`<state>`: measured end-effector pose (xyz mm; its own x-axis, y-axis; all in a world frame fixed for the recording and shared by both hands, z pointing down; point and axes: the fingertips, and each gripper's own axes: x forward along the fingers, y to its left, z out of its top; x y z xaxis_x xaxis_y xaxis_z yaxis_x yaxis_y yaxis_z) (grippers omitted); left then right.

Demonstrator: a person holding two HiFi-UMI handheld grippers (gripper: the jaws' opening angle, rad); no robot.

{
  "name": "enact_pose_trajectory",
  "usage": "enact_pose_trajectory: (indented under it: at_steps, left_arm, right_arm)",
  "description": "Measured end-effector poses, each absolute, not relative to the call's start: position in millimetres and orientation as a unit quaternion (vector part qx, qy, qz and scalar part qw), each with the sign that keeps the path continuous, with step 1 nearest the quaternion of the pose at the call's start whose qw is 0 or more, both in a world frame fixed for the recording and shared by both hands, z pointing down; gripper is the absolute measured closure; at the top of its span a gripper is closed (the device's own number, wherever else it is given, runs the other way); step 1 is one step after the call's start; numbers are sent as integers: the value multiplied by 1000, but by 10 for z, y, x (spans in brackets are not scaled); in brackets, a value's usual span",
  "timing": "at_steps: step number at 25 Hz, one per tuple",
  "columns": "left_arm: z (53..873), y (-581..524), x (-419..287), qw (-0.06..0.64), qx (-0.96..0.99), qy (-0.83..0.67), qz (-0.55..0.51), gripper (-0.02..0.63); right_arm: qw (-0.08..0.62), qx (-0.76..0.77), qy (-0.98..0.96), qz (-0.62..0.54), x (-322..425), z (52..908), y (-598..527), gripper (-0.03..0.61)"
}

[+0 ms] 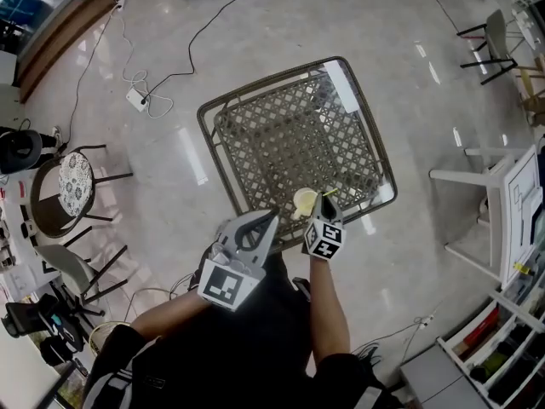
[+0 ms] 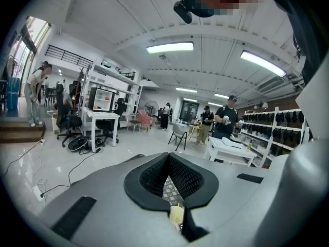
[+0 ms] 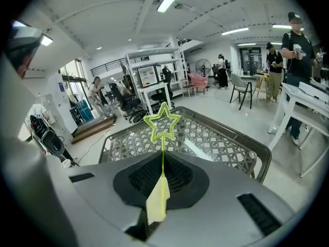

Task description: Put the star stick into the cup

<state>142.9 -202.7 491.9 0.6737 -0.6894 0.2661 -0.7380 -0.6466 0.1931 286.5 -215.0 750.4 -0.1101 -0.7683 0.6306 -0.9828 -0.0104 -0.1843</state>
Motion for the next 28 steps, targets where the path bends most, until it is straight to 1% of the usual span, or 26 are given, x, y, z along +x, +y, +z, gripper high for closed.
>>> enact_pose_trajectory:
  at_steps: [5, 17, 28]
  left_arm:
    - [4905, -2076, 1396, 151, 900, -401, 81, 598]
    - [4867, -2231, 1415, 130, 902, -404, 80, 598]
    - [5068, -2286, 1630, 130, 909, -385, 93, 598]
  right_arm:
    - [176, 640, -682, 309, 2881, 7534, -2214, 561]
    - [188, 635, -673, 328, 2912, 7688, -2220, 561]
    - [203, 636, -665, 334, 2932, 7775, -2194, 561]
